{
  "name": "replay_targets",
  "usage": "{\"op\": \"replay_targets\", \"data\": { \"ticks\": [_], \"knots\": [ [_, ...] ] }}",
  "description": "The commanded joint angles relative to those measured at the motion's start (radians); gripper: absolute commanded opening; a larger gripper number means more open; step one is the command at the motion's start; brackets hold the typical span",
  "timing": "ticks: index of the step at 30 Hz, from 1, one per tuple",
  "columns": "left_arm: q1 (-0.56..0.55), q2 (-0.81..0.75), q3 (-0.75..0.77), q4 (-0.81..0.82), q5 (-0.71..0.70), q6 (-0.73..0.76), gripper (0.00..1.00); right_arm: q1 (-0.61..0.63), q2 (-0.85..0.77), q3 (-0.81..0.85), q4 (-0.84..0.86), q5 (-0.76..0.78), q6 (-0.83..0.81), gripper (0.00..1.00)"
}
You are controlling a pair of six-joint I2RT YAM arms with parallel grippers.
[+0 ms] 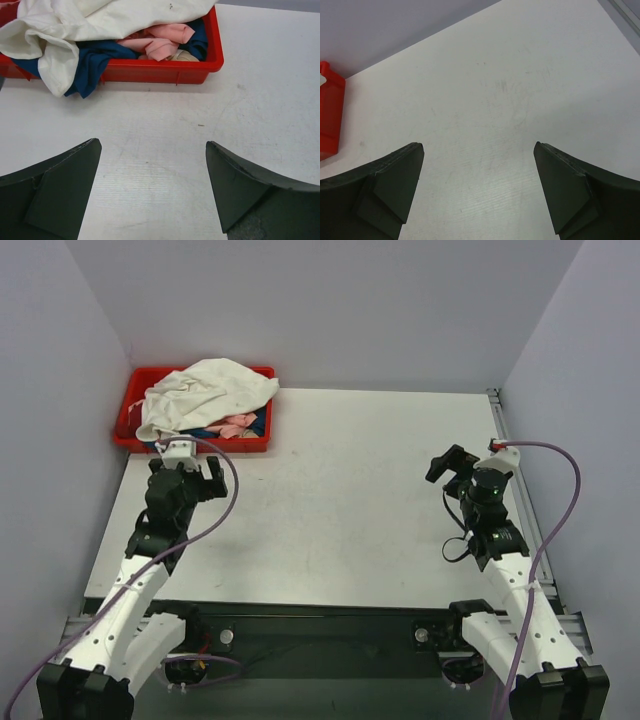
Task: Fold and stack the t-shirts
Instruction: Grab crumpled tshirt from bin with the left arm
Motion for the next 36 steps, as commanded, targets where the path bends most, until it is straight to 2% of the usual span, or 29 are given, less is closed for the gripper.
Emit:
{"op": "replay_targets", "data": {
  "ticks": [1,5,11,18,25,31,36],
  "knots": [
    [0.002,0.081,0.129,0.010,-0.054,0.054,0.97,-0.001,-0.001,0.029,0.029,-0.022,0.003,1.00],
    [0.034,0.230,0.242,0.012,-0.038,0.063,0.97,0.000,-0.004,0.036,0.028,-0.039,-0.010,1.00],
    [0.183,0.500,0.437,-0.046,0.015,0.036,0.97,0.000,-0.026,0.018,0.030,-0.022,-0.007,1.00],
    [0.323,0.749,0.529,0.035,0.052,0.019,0.97,-0.001,-0.021,0.003,0.061,-0.025,-0.002,1.00],
    [0.346,0.875,0.559,0.212,0.092,0.022,0.97,-0.003,-0.003,-0.007,0.081,-0.044,0.006,1.00],
    [0.381,0.921,0.566,0.300,0.118,-0.036,0.97,-0.003,0.008,-0.014,0.098,-0.060,0.009,0.99],
    [0.401,0.996,0.634,0.311,0.153,-0.041,0.97,-0.003,0.032,-0.014,0.113,-0.083,0.012,0.99]
  ]
}}
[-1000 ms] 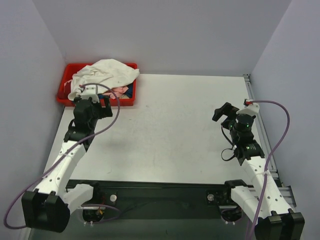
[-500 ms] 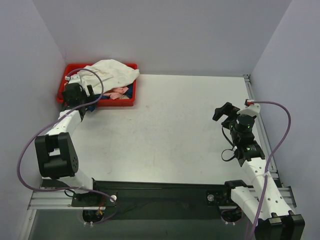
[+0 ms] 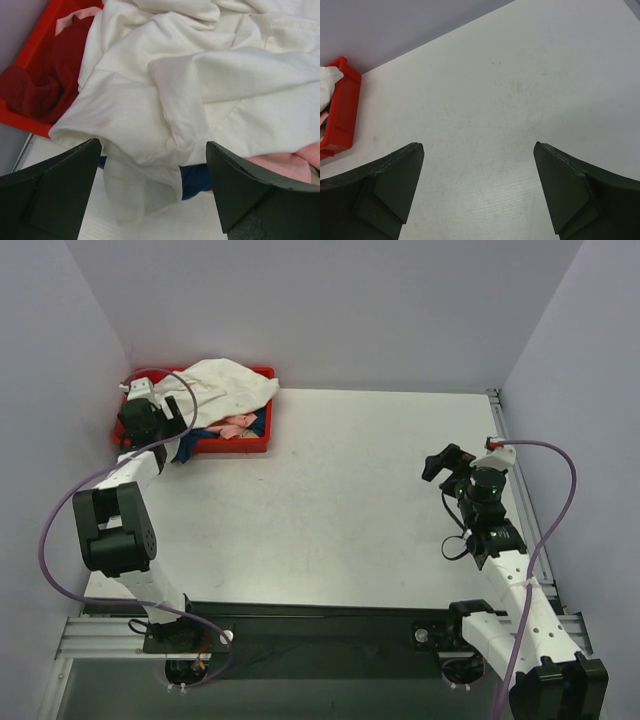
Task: Fold and stack the t-shirts
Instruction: Grab crumpled tshirt from bin with the left arm
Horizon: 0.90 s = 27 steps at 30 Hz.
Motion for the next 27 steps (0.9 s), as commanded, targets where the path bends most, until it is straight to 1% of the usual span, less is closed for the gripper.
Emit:
{"op": "replay_targets", "data": {
  "ticks": [1,2,7,8,9,11,12,14,15,16,18,25,26,27],
  "knots": [
    [0.015,0.057,0.088,0.067,0.060,-0.019,0.97,-0.003,0.019,0.001,0.059,-0.028,0.000,0.99],
    [0.018,0.073,0.119,0.056,0.062,-0.021,0.97,-0.003,0.026,0.004,0.059,-0.031,0.000,0.99],
    [0.031,0.134,0.142,0.075,0.121,-0.051,0.96,-0.003,0.036,0.008,0.058,-0.045,0.000,0.98],
    [0.029,0.143,0.150,0.071,0.131,-0.054,0.94,-0.003,0.036,0.007,0.056,-0.048,0.000,0.98],
    [0.029,0.160,0.165,0.065,0.138,-0.059,0.90,-0.003,0.034,0.007,0.056,-0.046,0.002,0.98],
    [0.031,0.172,0.173,0.053,0.180,-0.059,0.76,-0.003,0.026,0.004,0.053,-0.045,0.002,0.98],
    [0.032,0.171,0.170,0.060,0.199,-0.064,0.58,-0.001,0.025,0.002,0.053,-0.045,0.002,0.98],
    [0.032,0.142,0.153,0.080,0.204,-0.079,0.39,-0.003,0.017,0.001,0.053,-0.045,0.003,0.98],
    [0.031,0.127,0.139,0.115,0.204,-0.093,0.25,-0.001,0.016,0.001,0.050,-0.045,0.003,0.98],
    [0.031,0.108,0.107,0.134,0.204,-0.099,0.22,-0.003,0.013,-0.001,0.050,-0.045,0.003,0.98],
    [0.029,0.053,0.087,0.158,0.206,-0.113,0.18,-0.001,0.011,-0.002,0.053,-0.046,0.005,0.98],
    [0.005,-0.096,0.098,0.131,0.223,-0.131,0.17,-0.001,0.017,-0.001,0.050,-0.054,0.005,0.98],
    [0.000,-0.123,0.120,0.120,0.224,-0.128,0.14,-0.001,0.019,0.001,0.055,-0.054,0.005,0.98],
    [-0.011,-0.139,0.131,0.094,0.235,-0.125,0.08,-0.001,0.019,-0.002,0.058,-0.052,0.006,0.98]
  ]
}}
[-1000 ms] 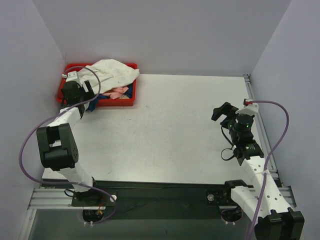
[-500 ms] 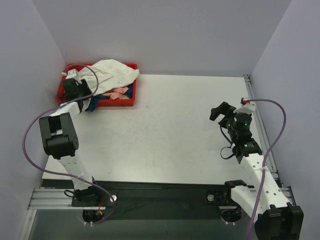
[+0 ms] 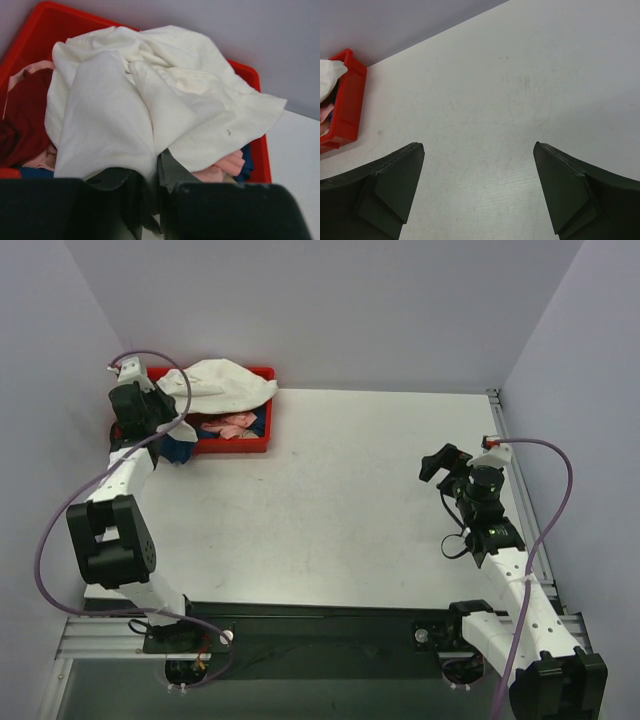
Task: Fold and stack the t-shirts
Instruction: Grab crumpled tshirt from bin with the left arm, then move the tshirt to the center of the board
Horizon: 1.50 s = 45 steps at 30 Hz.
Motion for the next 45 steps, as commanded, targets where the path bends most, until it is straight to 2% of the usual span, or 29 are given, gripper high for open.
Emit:
{"op": "replay_targets", "data": {
  "ticks": [1,3,8,17,23,28,30,32,33,35,38,40,45],
  "knots": [
    [-0.031,-0.120,0.078,0.023,0.045,-0.010,0.00,-0.001,-0.003,-0.004,0.044,-0.008,0.006,0.98],
    [-0.055,-0.174,0.111,-0.008,0.068,0.016,0.00,0.000,0.006,-0.001,0.055,-0.008,0.009,0.98],
    [-0.228,-0.319,0.173,-0.048,0.093,0.082,0.00,-0.001,0.041,0.022,0.038,-0.062,0.013,0.97],
    [-0.483,-0.403,0.387,-0.123,0.341,0.051,0.00,0.002,-0.012,0.039,-0.007,-0.111,0.029,0.97],
    [-0.546,-0.378,0.489,-0.114,0.444,-0.011,0.00,0.002,-0.060,0.033,-0.048,-0.097,0.027,0.97],
    [-0.548,-0.367,0.395,-0.091,0.408,-0.035,0.00,0.003,-0.072,0.029,-0.053,-0.106,0.039,0.97],
    [-0.548,-0.363,0.270,-0.078,0.372,-0.039,0.28,0.006,-0.062,0.018,-0.037,-0.119,0.052,0.97],
    [-0.548,-0.350,0.161,-0.084,0.275,-0.027,0.47,0.006,-0.046,0.012,-0.019,-0.151,0.067,0.96],
    [-0.548,-0.346,0.044,-0.084,0.230,-0.022,0.52,0.011,-0.027,0.010,-0.014,-0.164,0.075,0.96],
    [-0.546,-0.324,-0.058,-0.078,0.106,-0.022,0.67,0.022,-0.003,0.010,-0.001,-0.203,0.095,0.94],
    [-0.548,-0.295,-0.239,-0.062,0.027,-0.019,0.74,0.088,0.030,0.012,0.001,-0.183,0.095,0.91],
    [-0.548,-0.289,-0.356,-0.020,0.027,-0.035,0.77,0.155,0.052,0.012,-0.013,-0.148,0.084,0.91],
    [-0.575,-0.338,-0.528,0.018,0.006,-0.050,0.80,0.232,0.113,0.012,-0.043,-0.088,0.081,0.90]
  ]
}}
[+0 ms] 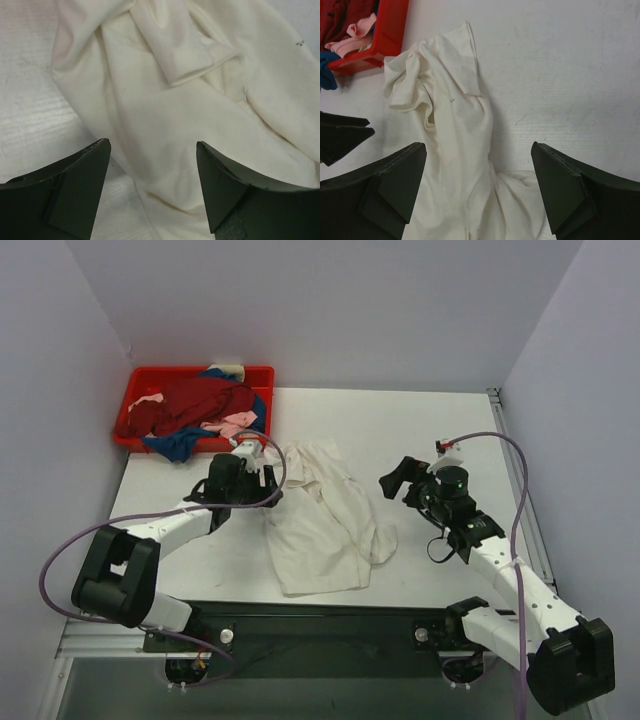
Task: Fold and stack the t-shirts
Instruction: Move the tshirt to the center of the board, then flatten out the tshirt
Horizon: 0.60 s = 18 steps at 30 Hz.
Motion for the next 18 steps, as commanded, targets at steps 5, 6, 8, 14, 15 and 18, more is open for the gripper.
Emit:
{"op": "replay_targets", "data": {
  "ticks": [5,6,8,14,15,18],
  "knots": [
    [-0.093,-0.214,-0.180,0.130,-0.083,-0.029,0.81,0.143,0.060,-0.007,-0.044,0.120,0.004,0.89],
    [-0.122,-0.234,-0.199,0.136,-0.083,-0.036,0.80,0.157,0.067,-0.010,-0.051,0.152,0.006,0.89],
    [-0.158,-0.290,-0.235,0.154,-0.094,-0.056,0.81,0.185,0.076,-0.022,-0.070,0.174,0.009,0.88],
    [-0.248,-0.352,-0.302,0.165,-0.102,-0.093,0.81,0.225,0.121,-0.071,-0.038,0.148,0.036,0.88],
    [-0.253,-0.349,-0.306,0.173,-0.097,-0.098,0.81,0.225,0.138,-0.079,-0.035,0.149,0.036,0.87],
    [-0.291,-0.312,-0.320,0.223,-0.082,-0.125,0.81,0.228,0.178,-0.082,-0.018,0.134,0.042,0.87]
  ]
}}
